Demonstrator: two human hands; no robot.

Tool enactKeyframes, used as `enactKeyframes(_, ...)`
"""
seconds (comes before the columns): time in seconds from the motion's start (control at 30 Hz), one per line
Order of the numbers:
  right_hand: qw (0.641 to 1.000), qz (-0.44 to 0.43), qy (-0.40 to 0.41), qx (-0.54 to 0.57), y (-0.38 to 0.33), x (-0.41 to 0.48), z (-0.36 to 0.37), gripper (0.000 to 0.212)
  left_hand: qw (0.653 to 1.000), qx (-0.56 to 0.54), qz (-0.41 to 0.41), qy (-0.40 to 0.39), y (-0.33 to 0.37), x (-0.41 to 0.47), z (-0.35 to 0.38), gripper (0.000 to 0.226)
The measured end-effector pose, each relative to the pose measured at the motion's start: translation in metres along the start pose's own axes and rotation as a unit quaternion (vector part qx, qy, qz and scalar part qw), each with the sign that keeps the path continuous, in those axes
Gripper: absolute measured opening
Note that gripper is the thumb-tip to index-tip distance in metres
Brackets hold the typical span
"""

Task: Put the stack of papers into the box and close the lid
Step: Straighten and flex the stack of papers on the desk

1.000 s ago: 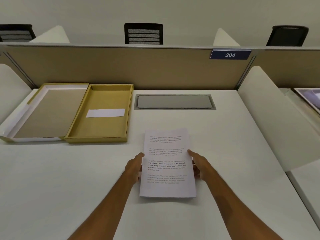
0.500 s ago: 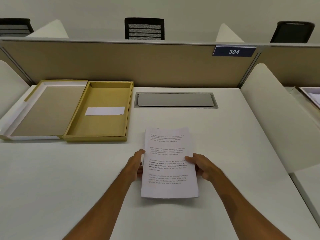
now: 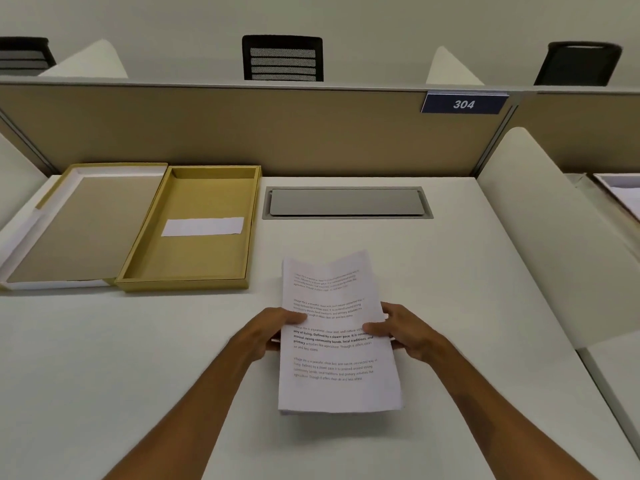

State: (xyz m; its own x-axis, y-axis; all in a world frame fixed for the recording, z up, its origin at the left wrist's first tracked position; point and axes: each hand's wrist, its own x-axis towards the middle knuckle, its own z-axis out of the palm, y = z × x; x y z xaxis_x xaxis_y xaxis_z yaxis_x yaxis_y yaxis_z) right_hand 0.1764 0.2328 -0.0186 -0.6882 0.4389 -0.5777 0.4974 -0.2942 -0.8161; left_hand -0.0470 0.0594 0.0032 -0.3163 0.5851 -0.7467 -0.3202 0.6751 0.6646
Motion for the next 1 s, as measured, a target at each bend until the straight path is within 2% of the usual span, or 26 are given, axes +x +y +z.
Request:
enactKeyframes(0.07,0.997,-0.076,0.020,0.006,-0.007,-0.014,0.003,0.052,0.999,-0.014,0.045,-0.003,0.005,-0.017,0.001,0.029)
enactKeyframes(0.13,0.983,-0.172,0.057,0.018,-0.014,-0.032,0.012,0.054,0.992,-0.020,0.125,0.031,0.008,-0.038,0.005,0.029)
enactKeyframes(0.23,0.948,-0.271,0.165,-0.028,-0.020,-0.050,0.035,0.043,0.948,0.007,0.262,0.182,0.006,-0.069,0.019,0.024)
enactKeyframes(0.27,0.937,-0.289,0.195,-0.033,-0.018,-0.052,0.043,0.037,0.927,0.017,0.289,0.238,0.003,-0.076,0.024,0.022)
enactKeyframes(0.33,0.919,-0.313,0.236,-0.040,-0.012,-0.051,0.057,0.030,0.902,-0.006,0.319,0.291,-0.004,-0.080,0.033,0.021)
enactKeyframes(0.47,0.905,-0.329,0.261,-0.069,0.006,-0.043,0.073,0.032,0.897,-0.054,0.324,0.295,-0.030,-0.071,0.036,0.027)
enactKeyframes(0.6,0.914,-0.310,0.251,-0.072,0.021,-0.042,0.082,0.037,0.913,-0.059,0.320,0.248,-0.050,-0.060,0.038,0.049)
enactKeyframes(0.87,0.899,-0.329,0.281,-0.066,0.020,-0.043,0.082,0.030,0.893,-0.077,0.340,0.285,-0.058,-0.057,0.040,0.040)
enactKeyframes(1.0,0.911,-0.302,0.267,-0.082,0.028,-0.043,0.082,0.028,0.895,-0.065,0.343,0.276,-0.065,-0.058,0.040,0.041)
